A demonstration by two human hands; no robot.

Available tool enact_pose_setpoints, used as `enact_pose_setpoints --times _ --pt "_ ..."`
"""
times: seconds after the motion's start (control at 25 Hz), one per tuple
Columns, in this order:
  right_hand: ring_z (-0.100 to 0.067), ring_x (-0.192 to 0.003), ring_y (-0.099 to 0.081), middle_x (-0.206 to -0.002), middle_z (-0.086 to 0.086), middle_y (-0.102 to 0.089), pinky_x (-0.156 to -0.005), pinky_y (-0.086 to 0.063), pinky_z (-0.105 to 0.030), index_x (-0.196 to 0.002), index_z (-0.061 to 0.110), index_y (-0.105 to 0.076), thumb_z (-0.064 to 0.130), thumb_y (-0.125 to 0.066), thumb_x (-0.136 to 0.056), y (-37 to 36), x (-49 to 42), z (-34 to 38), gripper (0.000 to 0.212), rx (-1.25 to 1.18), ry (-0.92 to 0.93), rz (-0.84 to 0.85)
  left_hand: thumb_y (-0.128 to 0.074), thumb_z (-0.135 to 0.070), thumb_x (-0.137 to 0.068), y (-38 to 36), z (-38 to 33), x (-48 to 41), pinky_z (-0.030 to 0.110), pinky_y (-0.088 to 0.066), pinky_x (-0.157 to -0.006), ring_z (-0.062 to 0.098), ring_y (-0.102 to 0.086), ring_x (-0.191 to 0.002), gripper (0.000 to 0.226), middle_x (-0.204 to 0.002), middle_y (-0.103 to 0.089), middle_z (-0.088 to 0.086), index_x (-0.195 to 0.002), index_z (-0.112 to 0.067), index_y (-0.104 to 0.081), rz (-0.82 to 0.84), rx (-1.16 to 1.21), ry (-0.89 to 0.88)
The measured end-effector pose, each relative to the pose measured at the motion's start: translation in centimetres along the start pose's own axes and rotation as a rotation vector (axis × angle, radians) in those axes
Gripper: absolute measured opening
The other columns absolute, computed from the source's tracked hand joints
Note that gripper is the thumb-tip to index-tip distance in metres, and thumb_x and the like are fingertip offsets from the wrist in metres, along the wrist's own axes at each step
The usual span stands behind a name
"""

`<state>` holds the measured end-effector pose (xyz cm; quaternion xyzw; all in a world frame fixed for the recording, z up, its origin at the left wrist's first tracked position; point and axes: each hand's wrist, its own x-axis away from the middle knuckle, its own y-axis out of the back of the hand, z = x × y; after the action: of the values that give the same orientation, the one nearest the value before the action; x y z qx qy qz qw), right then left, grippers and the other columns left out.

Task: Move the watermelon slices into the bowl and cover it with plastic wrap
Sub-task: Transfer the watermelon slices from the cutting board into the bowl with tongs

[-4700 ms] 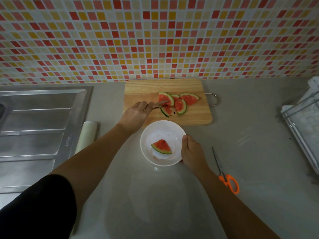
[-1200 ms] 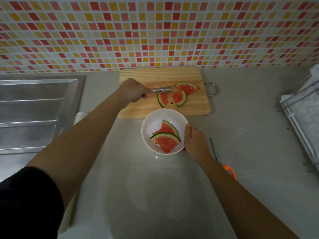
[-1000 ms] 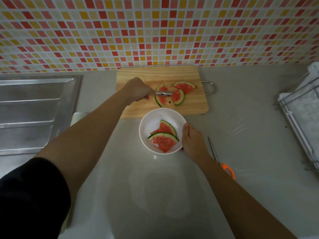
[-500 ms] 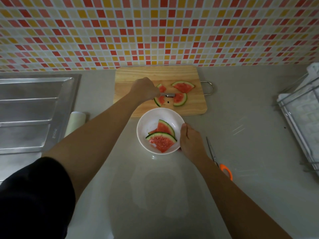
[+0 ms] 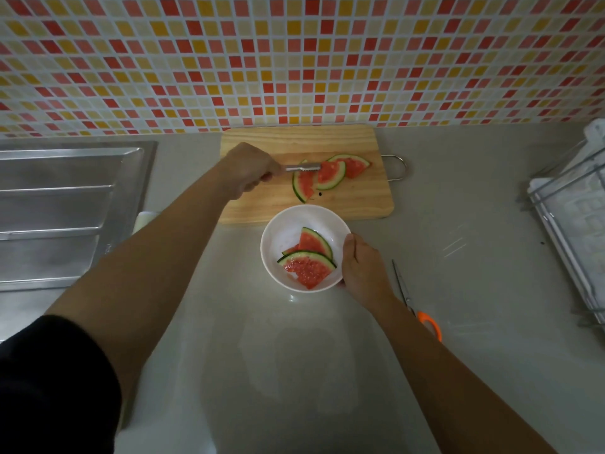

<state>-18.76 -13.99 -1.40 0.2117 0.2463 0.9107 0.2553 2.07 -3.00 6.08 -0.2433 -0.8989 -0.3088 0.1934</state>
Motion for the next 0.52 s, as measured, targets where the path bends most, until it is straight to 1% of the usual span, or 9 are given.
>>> enact_pose_setpoints --times 0.08,0.12,0.2,0.24,0.28,0.36,0.44,0.48,0.52 --pt "-0.017 -0.063 -0.063 -0.069 0.002 -0.057 -0.051 -0.058 -0.036 -0.099 0.009 -0.057 0.031 -0.026 -0.1 0.0 0.0 0.0 0.037 0.014 0.01 -0.003 -0.071 -0.017 -0.074 2.0 0.3 0.5 0.018 -0.021 -0.033 0.009 -0.03 -0.041 0.01 -0.057 -0.052 0.001 -0.072 -0.008 -0.067 0.022 0.053 0.029" --pt "-0.018 -0.063 -0.063 -0.068 0.003 -0.056 -0.052 -0.057 -0.036 -0.097 0.01 -0.057 0.031 -0.026 -0.1 0.0 -0.1 -0.1 0.037 0.018 0.015 -0.005 -0.072 -0.018 -0.074 3.2 0.5 0.9 0.017 -0.021 -0.032 0.008 -0.03 -0.04 0.009 -0.055 -0.053 -0.001 -0.073 -0.009 -0.068 0.053 0.065 0.036" --pt "-0.025 -0.068 -0.063 -0.07 -0.002 -0.057 -0.06 -0.056 -0.041 -0.093 0.01 -0.056 0.03 -0.027 -0.099 0.0 -0.2 -0.1 0.036 0.017 0.024 -0.01 -0.073 -0.017 -0.072 5.1 1.1 2.1 0.015 -0.021 -0.031 0.005 -0.031 -0.037 0.009 -0.051 -0.055 -0.003 -0.075 -0.01 -0.071 0.15 0.01 0.031" --pt "-0.028 -0.07 -0.062 -0.069 -0.002 -0.057 -0.061 -0.053 -0.04 -0.089 0.011 -0.055 0.03 -0.027 -0.099 0.0 -0.3 -0.2 0.036 0.018 0.028 -0.015 -0.073 -0.016 -0.072 5.4 1.5 2.8 0.015 -0.021 -0.031 0.006 -0.032 -0.036 0.01 -0.05 -0.055 -0.003 -0.077 -0.007 -0.072 0.204 -0.057 0.02" --pt "-0.028 -0.069 -0.06 -0.067 -0.001 -0.055 -0.06 -0.049 -0.036 -0.084 0.012 -0.053 0.03 -0.028 -0.099 -0.1 -0.4 -0.3 0.035 0.025 0.033 -0.023 -0.072 -0.015 -0.072 5.2 1.9 3.6 0.015 -0.021 -0.032 0.007 -0.033 -0.037 0.012 -0.051 -0.056 -0.002 -0.078 -0.005 -0.072 0.247 -0.136 0.001" --pt "-0.026 -0.067 -0.056 -0.065 0.001 -0.053 -0.057 -0.041 -0.03 -0.079 0.016 -0.049 0.029 -0.028 -0.1 -0.1 -0.5 -0.3 0.033 0.053 0.045 -0.036 -0.072 -0.018 -0.073 3.8 2.5 5.4 0.018 -0.026 -0.041 0.01 -0.039 -0.044 0.012 -0.057 -0.061 -0.001 -0.077 -0.007 -0.074 0.278 -0.313 -0.065" --pt "-0.031 -0.072 -0.059 -0.073 -0.007 -0.057 -0.062 -0.046 -0.035 -0.084 0.012 -0.052 0.028 -0.028 -0.1 -0.1 -0.5 -0.4 0.033 0.063 0.052 -0.039 -0.071 -0.028 -0.075 2.7 2.6 6.5 0.021 -0.034 -0.05 0.008 -0.054 -0.059 0.012 -0.068 -0.067 -0.004 -0.076 -0.016 -0.075 0.254 -0.493 -0.157" --pt "-0.034 -0.074 -0.06 -0.076 -0.01 -0.059 -0.066 -0.05 -0.04 -0.087 0.01 -0.055 0.029 -0.028 -0.1 -0.2 -0.5 -0.5 0.035 0.058 0.049 -0.04 -0.071 -0.032 -0.075 2.9 2.5 6.7 0.021 -0.036 -0.054 0.006 -0.057 -0.067 0.012 -0.071 -0.068 -0.006 -0.074 -0.02 -0.075 0.225 -0.563 -0.193" --pt "-0.034 -0.075 -0.061 -0.077 -0.011 -0.059 -0.067 -0.051 -0.042 -0.089 0.009 -0.056 0.029 -0.028 -0.1 -0.2 -0.5 -0.5 0.036 0.055 0.047 -0.042 -0.071 -0.035 -0.074 3.5 2.3 6.8 0.021 -0.037 -0.055 0.005 -0.058 -0.07 0.012 -0.07 -0.068 -0.009 -0.072 -0.023 -0.074 0.193 -0.591 -0.21"
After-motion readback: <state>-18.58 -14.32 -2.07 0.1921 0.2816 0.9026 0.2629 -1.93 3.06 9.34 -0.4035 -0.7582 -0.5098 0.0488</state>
